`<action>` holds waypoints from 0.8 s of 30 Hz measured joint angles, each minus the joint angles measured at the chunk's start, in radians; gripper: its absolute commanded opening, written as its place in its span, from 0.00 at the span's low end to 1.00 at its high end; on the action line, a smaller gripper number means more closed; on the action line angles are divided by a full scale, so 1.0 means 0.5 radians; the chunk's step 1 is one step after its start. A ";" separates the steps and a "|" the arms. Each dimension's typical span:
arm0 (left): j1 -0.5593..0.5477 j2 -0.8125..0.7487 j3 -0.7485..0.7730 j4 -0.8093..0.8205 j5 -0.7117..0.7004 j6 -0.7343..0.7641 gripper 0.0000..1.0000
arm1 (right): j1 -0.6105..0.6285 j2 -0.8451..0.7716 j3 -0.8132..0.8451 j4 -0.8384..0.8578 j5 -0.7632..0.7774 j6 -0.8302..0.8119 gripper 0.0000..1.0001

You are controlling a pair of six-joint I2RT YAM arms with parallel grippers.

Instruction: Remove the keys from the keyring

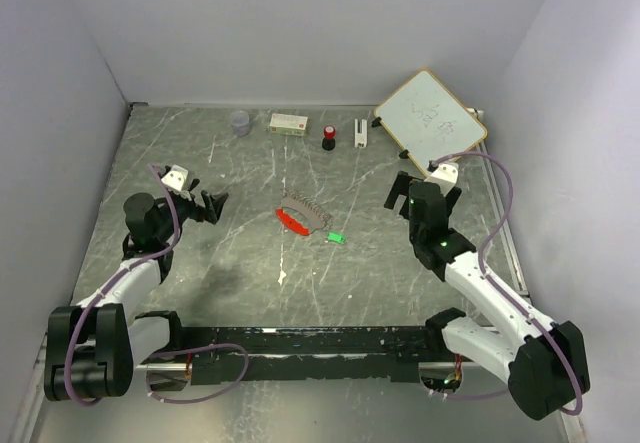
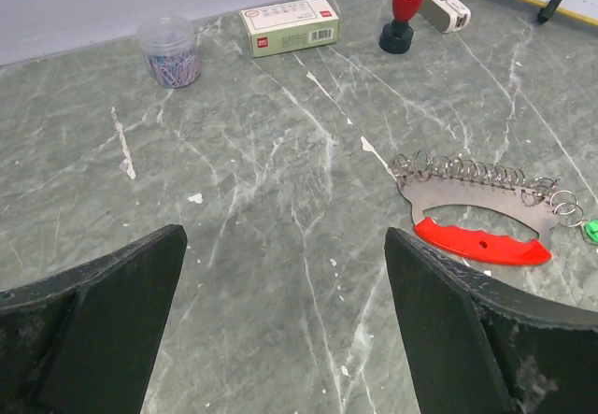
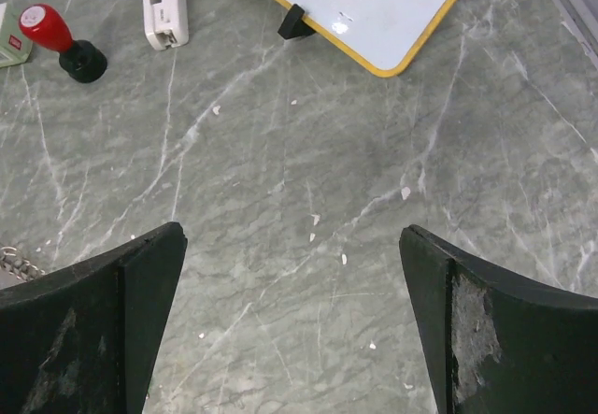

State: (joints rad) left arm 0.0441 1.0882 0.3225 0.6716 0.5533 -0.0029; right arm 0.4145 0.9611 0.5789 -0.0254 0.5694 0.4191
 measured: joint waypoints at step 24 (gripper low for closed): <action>-0.001 0.006 -0.001 0.023 -0.098 -0.043 0.99 | 0.005 0.095 0.029 -0.004 -0.199 0.060 1.00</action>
State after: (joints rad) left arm 0.0437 1.0912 0.3222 0.6830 0.5045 -0.0242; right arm 0.4168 1.0084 0.5934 -0.0273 0.4698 0.4492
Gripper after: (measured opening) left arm 0.994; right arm 0.999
